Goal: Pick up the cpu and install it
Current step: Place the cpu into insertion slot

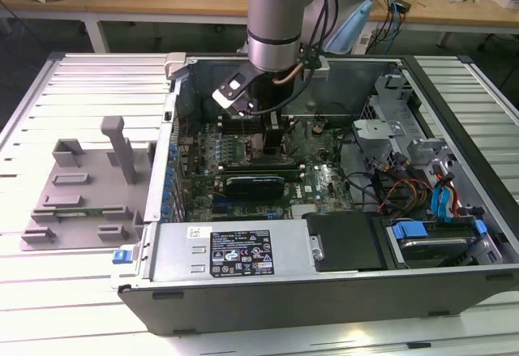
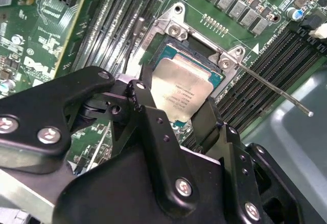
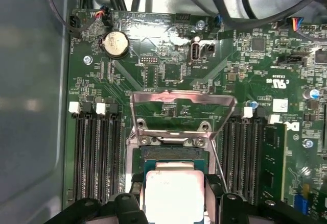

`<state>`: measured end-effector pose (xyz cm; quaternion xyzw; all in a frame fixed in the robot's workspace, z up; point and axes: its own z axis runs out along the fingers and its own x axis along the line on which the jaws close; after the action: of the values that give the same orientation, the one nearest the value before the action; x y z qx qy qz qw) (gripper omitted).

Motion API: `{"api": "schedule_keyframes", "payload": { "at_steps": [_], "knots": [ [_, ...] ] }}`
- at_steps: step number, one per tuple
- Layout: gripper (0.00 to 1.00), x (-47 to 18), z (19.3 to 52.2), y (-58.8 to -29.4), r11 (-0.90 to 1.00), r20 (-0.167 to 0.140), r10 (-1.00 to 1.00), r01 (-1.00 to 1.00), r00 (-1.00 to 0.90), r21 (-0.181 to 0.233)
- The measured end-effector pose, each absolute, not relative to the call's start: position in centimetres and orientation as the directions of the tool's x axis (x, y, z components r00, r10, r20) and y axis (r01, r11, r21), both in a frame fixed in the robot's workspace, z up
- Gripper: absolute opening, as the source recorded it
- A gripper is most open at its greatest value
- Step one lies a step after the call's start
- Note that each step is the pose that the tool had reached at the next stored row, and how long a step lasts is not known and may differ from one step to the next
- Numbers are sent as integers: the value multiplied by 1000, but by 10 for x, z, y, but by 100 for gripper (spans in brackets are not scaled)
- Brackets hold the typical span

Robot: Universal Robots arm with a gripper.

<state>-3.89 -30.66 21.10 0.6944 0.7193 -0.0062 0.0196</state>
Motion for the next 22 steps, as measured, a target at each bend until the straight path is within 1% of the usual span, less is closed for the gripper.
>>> {"api": "schedule_keyframes", "payload": {
  "at_steps": [5,11,22],
  "knots": [
    [55,-39,205,-304,35,-40,999,999,-35,6],
    [55,-35,204,-304,11,-45,999,1000,-10,6],
    [55,-35,200,-304,25,-47,999,1000,-24,6]
  ]
}}
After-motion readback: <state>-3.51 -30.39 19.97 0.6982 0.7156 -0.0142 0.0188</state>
